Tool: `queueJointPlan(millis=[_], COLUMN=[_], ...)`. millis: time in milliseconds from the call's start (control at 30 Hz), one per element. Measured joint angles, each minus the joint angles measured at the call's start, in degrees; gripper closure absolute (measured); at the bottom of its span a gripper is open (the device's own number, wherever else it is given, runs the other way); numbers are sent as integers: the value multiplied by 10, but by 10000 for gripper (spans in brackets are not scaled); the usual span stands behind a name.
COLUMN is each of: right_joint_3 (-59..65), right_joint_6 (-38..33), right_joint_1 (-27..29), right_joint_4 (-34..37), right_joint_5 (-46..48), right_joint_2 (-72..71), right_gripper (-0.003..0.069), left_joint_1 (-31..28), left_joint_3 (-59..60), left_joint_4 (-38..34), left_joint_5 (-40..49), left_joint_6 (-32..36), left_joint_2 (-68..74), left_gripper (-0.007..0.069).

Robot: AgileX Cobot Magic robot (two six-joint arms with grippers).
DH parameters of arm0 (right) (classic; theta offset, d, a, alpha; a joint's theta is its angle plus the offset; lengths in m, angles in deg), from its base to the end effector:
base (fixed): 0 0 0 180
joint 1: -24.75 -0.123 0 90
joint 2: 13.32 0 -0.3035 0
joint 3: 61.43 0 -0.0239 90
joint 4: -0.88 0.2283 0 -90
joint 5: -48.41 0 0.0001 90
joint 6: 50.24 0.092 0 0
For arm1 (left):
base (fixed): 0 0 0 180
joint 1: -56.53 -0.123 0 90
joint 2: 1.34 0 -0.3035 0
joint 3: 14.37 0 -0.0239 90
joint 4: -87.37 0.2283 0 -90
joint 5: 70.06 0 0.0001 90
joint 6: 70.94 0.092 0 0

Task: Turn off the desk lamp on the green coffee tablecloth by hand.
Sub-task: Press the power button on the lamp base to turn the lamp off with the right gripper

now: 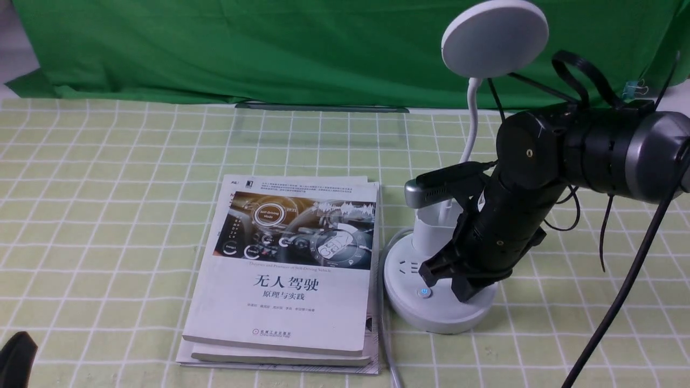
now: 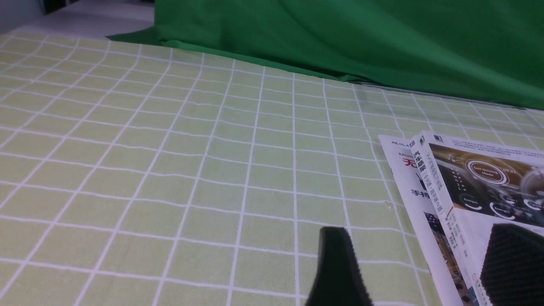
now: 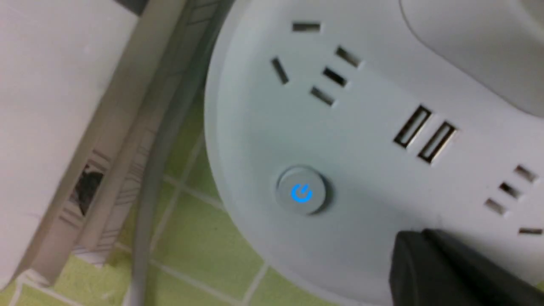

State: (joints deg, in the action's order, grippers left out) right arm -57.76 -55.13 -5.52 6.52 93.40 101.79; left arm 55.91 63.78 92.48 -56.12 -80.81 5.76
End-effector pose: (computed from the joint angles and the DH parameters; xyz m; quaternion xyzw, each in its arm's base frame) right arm 0.3130 0.1901 0.2208 -0.2705 0.9515 0.0694 0.1289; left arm 0.0151 0.0021 0.1885 -0.0437 0.7599 -0.0161 0.6484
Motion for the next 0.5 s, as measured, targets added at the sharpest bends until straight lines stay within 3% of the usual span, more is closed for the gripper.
queueJointPlan(millis=[500], right_joint_3=[16], right_joint_6=[0], right_joint_1=[-1], right_joint_4=[0], right_joint_5=[-13], right_joint_2=[-43], right_gripper=[614], left_joint_1=[0], left_joint_3=[0], left_joint_4=[0], left_joint_5=[0], left_joint_6=[0], left_joint_2=[0], left_gripper=[214])
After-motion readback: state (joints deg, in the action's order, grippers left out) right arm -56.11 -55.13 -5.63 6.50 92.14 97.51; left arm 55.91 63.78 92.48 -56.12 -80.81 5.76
